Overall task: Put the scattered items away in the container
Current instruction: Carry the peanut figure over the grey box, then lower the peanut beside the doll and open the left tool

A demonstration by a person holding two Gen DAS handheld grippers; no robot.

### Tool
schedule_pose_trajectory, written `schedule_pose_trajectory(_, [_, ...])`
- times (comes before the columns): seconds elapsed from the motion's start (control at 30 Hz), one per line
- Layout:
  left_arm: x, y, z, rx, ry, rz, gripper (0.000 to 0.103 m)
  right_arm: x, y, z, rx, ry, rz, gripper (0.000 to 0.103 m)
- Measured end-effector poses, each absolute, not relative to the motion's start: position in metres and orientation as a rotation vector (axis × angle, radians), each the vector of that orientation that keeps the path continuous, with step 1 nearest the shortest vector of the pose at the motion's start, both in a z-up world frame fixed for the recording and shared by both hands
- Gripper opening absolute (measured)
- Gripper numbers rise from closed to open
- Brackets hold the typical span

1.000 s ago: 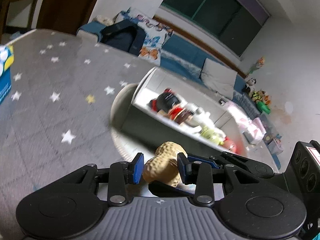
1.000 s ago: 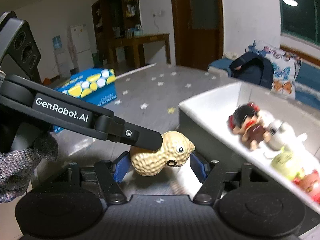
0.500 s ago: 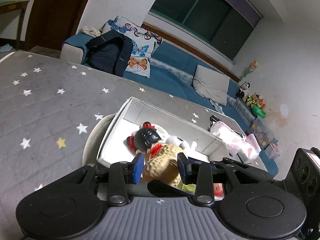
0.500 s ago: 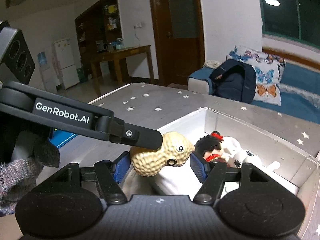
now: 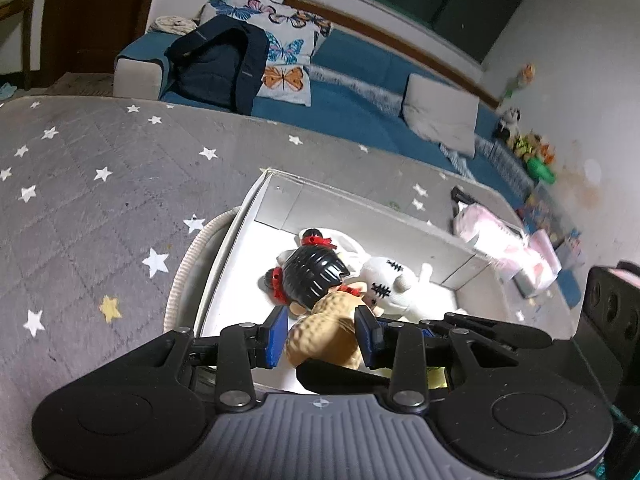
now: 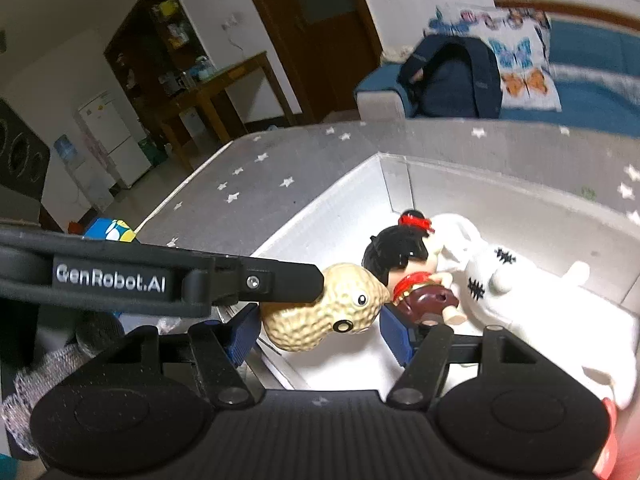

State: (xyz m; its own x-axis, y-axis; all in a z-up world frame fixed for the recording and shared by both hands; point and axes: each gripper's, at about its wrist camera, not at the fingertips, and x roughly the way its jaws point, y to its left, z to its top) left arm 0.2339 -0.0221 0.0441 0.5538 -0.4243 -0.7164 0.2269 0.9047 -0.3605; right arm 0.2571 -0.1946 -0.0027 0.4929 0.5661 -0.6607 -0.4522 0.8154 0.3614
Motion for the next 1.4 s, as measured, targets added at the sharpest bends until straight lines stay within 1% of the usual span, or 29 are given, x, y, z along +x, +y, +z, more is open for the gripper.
schedule_pose_trajectory(0.43, [0.258, -0.024, 0.031, -0.198, 1.017, -0.398, 0.039, 0.285, -0.200, -0.028, 0.328, 1.050, 0.563, 0.067])
schedule_pose_trajectory(0.83, [0.273, -0.027, 0.016, -0.200, 1.064, -0.401, 0.039, 0.299, -0.195, -0.043, 0.338, 1.105, 0.509, 0.067])
schedule_pose_trajectory(1.4, [0.269, -0.029, 0.017, -0.181, 1.028, -0.378, 0.039, 0.299, -0.190, -0.046, 0.321, 1.112, 0.507, 0.068])
